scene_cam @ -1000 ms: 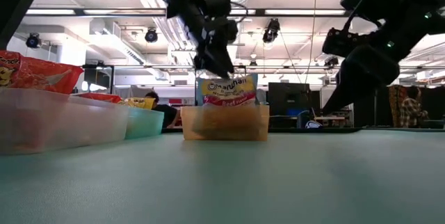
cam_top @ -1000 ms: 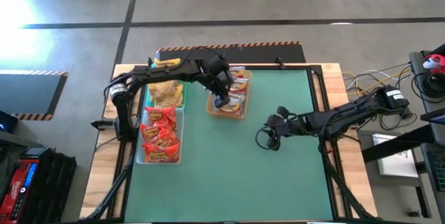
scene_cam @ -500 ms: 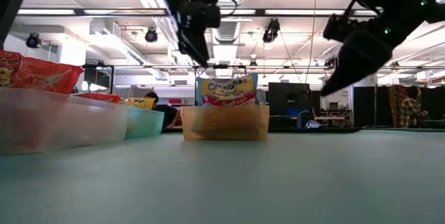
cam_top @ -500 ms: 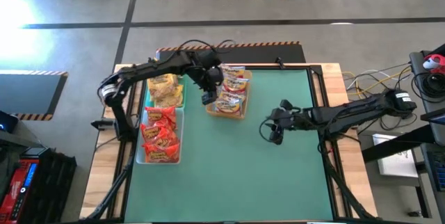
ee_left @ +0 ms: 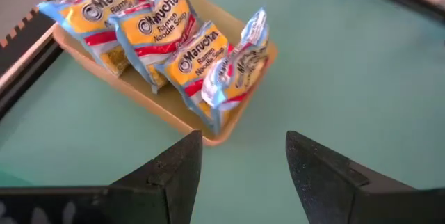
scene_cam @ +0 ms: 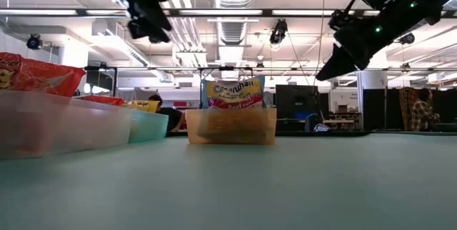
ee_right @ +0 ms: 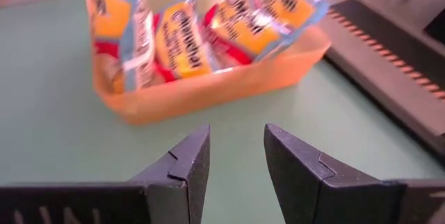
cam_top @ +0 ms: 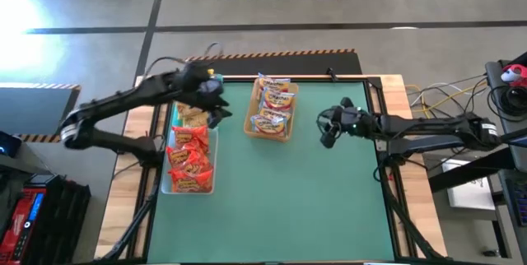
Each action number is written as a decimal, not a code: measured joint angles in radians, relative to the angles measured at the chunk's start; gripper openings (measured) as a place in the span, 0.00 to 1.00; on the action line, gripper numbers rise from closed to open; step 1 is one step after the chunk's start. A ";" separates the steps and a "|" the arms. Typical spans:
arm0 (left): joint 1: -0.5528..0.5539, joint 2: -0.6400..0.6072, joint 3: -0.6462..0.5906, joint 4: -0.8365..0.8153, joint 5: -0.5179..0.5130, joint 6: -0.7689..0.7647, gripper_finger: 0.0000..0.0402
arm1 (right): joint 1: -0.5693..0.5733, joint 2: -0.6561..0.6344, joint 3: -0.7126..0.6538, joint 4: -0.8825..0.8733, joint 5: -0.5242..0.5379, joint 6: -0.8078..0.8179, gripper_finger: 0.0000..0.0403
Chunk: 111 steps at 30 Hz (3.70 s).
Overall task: Sort Maruchan noodles
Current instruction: Return to Home Position
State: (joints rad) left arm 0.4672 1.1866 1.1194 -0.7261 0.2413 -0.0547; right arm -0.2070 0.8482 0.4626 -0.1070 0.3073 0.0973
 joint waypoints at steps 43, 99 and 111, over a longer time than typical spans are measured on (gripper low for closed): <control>-0.010 -0.932 -1.029 0.874 -0.261 -0.400 0.47 | -0.265 -0.139 0.006 -0.016 -0.075 0.002 0.32; -0.009 -1.029 -1.109 0.882 -0.269 -0.426 0.47 | -0.265 -0.353 -0.014 -0.018 -0.071 -0.072 0.32; -0.009 -1.183 -1.109 0.883 -0.268 -0.426 0.47 | -0.265 -0.564 -0.107 -0.015 -0.071 -0.072 0.32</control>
State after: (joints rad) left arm 0.4580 0.0035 0.0101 0.1568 -0.0265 -0.4805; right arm -0.4717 0.2845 0.3552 -0.1221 0.2363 0.0257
